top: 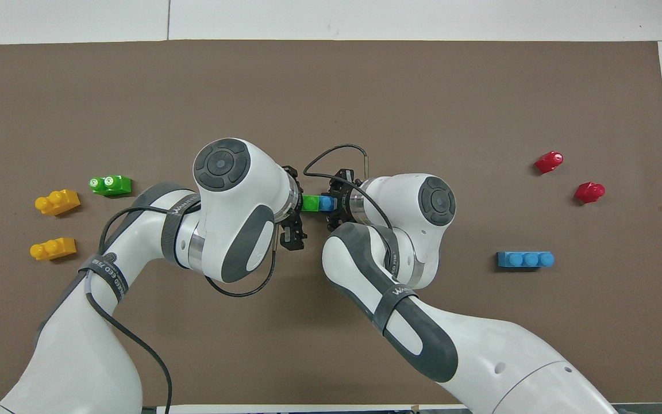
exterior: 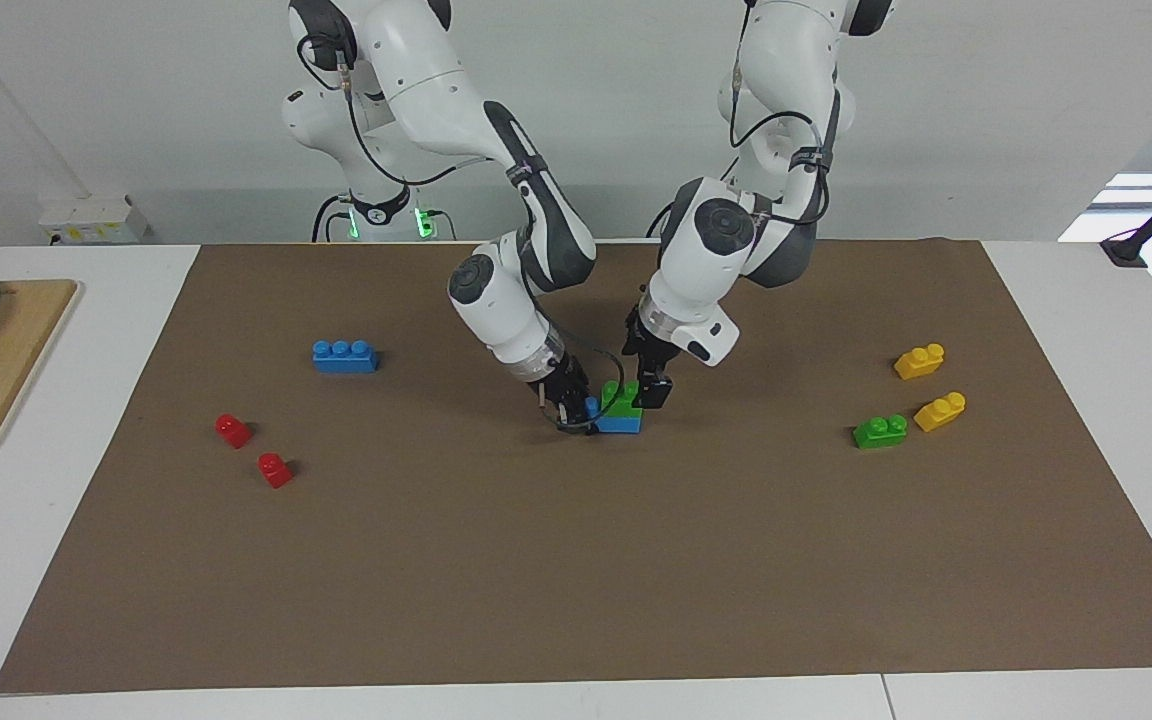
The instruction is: Remove green block with left arm and hold with right
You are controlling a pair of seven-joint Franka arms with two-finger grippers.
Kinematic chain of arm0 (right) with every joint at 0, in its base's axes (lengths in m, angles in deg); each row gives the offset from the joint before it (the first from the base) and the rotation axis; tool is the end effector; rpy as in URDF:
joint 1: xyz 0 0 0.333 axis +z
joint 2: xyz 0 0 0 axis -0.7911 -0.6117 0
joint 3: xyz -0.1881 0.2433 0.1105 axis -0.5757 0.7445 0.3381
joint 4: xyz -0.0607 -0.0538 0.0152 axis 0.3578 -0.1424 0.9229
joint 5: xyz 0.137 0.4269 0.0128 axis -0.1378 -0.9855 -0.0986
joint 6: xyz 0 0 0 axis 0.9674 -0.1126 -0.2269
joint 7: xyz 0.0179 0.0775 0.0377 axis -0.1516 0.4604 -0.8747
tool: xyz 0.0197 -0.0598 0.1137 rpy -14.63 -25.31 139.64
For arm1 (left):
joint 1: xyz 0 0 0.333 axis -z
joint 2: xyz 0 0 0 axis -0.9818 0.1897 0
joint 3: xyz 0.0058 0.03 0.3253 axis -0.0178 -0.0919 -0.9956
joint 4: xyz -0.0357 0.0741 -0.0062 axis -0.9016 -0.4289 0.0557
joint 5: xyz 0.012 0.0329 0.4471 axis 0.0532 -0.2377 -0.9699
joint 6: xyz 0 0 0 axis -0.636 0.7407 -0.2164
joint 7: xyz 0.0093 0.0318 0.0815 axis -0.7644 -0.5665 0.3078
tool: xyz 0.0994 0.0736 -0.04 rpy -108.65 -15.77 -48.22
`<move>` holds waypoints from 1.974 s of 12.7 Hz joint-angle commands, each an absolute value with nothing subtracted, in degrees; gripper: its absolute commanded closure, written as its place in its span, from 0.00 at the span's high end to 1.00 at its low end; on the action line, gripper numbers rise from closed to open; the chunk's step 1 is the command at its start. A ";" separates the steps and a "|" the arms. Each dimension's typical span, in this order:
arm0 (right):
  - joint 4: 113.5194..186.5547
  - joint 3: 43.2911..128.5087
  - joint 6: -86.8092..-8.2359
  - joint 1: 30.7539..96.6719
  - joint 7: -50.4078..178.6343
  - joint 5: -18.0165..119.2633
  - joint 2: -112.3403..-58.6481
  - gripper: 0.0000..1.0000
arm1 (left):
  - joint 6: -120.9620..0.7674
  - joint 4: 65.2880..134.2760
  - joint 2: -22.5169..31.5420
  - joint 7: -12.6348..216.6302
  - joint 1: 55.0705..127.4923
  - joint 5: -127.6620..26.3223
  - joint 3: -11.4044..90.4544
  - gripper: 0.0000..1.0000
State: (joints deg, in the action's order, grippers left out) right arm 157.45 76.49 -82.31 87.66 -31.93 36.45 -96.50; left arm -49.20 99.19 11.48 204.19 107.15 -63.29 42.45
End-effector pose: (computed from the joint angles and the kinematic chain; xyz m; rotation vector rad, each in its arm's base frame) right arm 0.5869 0.3703 0.2165 -1.8750 1.9342 0.3490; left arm 0.5534 -0.3841 0.3086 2.1264 2.1788 -0.2938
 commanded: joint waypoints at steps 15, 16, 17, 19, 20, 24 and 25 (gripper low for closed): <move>158.43 76.59 -85.23 87.80 -30.28 34.54 -98.28 0.00 | -54.26 101.16 11.85 208.20 109.56 -65.52 41.68 0.57; 158.43 76.59 -85.31 87.80 -30.19 34.54 -98.28 0.00 | -53.99 100.45 11.85 208.28 109.48 -65.52 41.60 0.23; 158.35 76.59 -85.32 87.80 -30.19 34.54 -98.28 0.00 | -53.82 99.92 11.85 208.28 109.47 -65.52 41.51 0.00; 158.35 76.59 -85.32 87.80 -30.02 34.54 -98.28 0.00 | -53.64 99.48 11.68 208.28 109.04 -65.52 41.42 0.00; 158.35 76.59 -85.32 87.80 -29.41 34.54 -98.28 0.00 | -53.64 99.39 11.42 208.11 108.86 -65.61 41.42 0.00; 158.35 76.59 -85.32 87.80 -29.31 34.54 -98.28 0.00 | -46.46 97.02 8.26 204.26 106.50 -65.96 41.16 0.00; 158.35 76.59 -85.32 87.80 -29.31 34.54 -98.28 0.00 | -43.91 96.93 6.68 201.20 105.62 -65.96 41.24 0.00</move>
